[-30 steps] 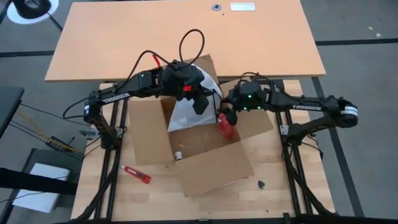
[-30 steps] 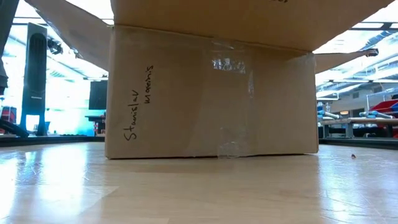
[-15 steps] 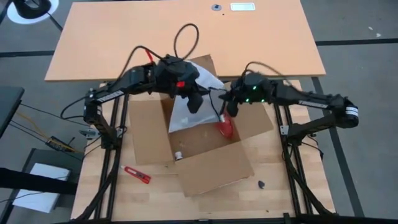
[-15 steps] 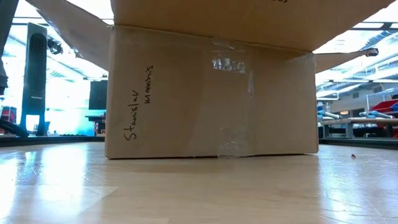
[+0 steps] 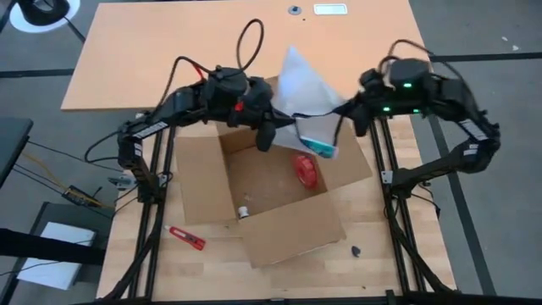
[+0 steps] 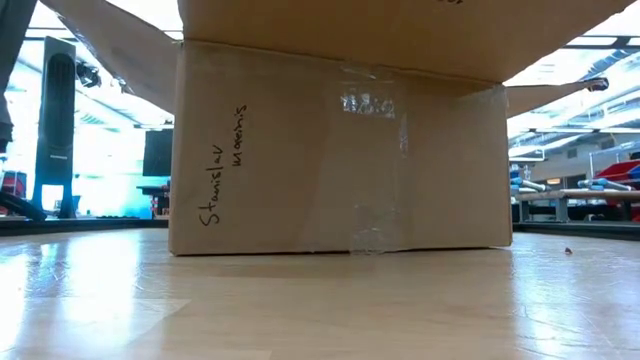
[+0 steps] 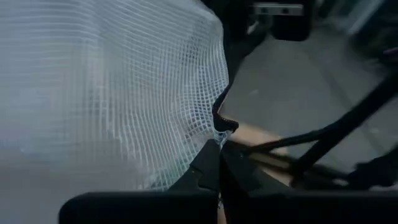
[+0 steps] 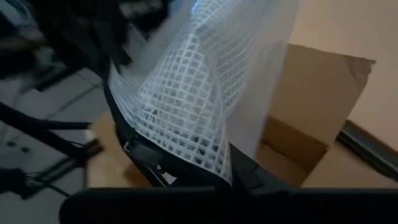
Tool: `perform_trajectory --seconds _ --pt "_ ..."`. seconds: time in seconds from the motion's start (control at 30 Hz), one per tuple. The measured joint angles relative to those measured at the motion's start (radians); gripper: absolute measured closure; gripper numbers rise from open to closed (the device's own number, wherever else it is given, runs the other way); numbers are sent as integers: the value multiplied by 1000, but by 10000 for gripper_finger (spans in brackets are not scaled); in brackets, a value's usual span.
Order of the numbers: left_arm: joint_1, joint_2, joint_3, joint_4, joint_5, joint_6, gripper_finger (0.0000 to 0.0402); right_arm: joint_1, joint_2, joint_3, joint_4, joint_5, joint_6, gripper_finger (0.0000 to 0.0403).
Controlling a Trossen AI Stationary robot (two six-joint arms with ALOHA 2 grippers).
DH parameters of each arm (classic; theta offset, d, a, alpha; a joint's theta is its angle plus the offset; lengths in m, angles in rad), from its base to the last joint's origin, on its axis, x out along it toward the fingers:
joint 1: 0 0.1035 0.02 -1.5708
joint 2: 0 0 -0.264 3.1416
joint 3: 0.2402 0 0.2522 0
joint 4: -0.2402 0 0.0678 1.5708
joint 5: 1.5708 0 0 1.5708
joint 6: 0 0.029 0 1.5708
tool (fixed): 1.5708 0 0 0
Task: Unpack boxes
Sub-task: Put the pink medicine organizer into the zip bag
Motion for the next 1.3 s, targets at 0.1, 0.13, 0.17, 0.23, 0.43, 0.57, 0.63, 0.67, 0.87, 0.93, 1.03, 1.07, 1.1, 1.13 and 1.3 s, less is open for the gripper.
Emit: perform_trajectory --seconds 0.1,0.13,0.17,0.23,0.43,0.57,0.63,0.67,0.87,0.93,1.03,1.07,1.1,1.13,1.3 --pt "-19 29 0 102 68 -25 396 49 0 70 -70 2 95 401" --pt "-26 37 0 135 89 -37 396 66 2 93 -101 2 129 402" --pt "-38 52 0 162 105 -52 396 85 2 114 -134 5 163 402" --pt "-59 67 0 205 129 -57 396 132 0 147 -195 17 235 402" --pt "-128 130 -2 308 132 -125 396 305 1 210 -341 52 390 402" --pt "-169 160 0 400 104 -204 396 418 -5 237 -372 76 460 402" --pt "-190 183 0 475 98 -251 396 476 -7 251 -382 84 498 403" --pt "-200 197 0 497 91 -275 396 506 -8 261 -388 92 518 403" --pt "-243 275 -2 734 64 -464 396 652 -8 342 -380 103 624 403" --pt "-254 301 0 789 57 -519 396 687 -5 374 -375 102 660 403" --pt "-272 331 0 821 40 -567 396 725 -3 414 -362 102 722 403" --pt "-276 337 -1 815 28 -576 396 735 -3 426 -357 101 744 403" --pt "-278 344 -1 824 25 -580 396 745 -2 437 -353 97 768 403" --pt "-279 346 -1 820 25 -583 396 755 -1 446 -354 96 794 403" --pt "-282 391 2 815 34 -637 396 811 8 455 -392 60 910 403"
